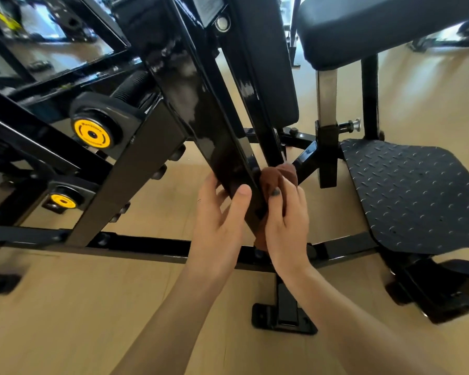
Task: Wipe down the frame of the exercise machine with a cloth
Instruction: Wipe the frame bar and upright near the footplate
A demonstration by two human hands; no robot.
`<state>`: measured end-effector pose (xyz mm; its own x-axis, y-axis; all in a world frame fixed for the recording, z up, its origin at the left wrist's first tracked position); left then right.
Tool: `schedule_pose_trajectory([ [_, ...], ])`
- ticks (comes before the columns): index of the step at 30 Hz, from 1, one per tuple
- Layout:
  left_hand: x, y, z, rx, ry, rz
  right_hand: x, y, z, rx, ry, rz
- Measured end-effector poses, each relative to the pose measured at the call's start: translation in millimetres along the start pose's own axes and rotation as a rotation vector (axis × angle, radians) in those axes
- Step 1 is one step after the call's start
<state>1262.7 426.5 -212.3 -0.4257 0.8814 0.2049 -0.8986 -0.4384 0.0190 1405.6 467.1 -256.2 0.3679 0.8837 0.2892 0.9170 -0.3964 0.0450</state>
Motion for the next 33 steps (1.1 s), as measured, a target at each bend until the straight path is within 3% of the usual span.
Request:
schedule_pose_trajectory([
  [2, 0.7, 5.2, 11.3, -0.035, -0.034, 0.021, 9.1, -11.5, -39.5, 0.042, 0.095, -0.014],
  [6, 2.6, 10.7, 25.2, -0.062, -0.016, 0.039, 21.4, -41.0, -155.2, 0.162, 0.487, -0.054],
  [9, 9.1, 17.2, 27.8, -0.096, 0.029, 0.034, 22.3, -51.0, -181.7, 0.187, 0.62, -0.082],
  [12, 10.3, 21.5, 34.9, -0.082, 0.008, 0.041, 17.1, -39.9, -139.9, 0.091, 0.583, -0.08],
  [18, 9.0, 15.8, 28.7, -0.064, 0.036, 0.059, -2.4, -14.3, -49.0, -0.006, 0.281, -0.1],
  [27, 7.1, 19.5, 22.7, -0.101, 0.052, 0.067, 20.7, -60.6, -202.3, 0.168, 0.706, -0.044],
  [30, 9.5, 20.4, 18.7, -0.131, 0.076, 0.075, 19.9, -56.2, -173.2, 0.141, 0.723, -0.045],
  [33, 11.3, 19.5, 15.4, -0.143, 0.079, 0.078, 7.8, -35.9, -93.5, -0.019, 0.575, -0.066],
])
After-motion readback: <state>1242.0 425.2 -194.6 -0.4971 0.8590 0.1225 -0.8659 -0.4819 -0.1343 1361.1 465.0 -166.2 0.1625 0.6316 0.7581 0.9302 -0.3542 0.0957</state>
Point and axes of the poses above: each hand's wrist, its own x-axis towards the middle knuckle, its own y-axis out of the back of the hand, z = x × y, the point moved 10 cm from there along x, towards the middle knuckle, and after that the axes turned 13 degrees about z, right-handed, at the moved point
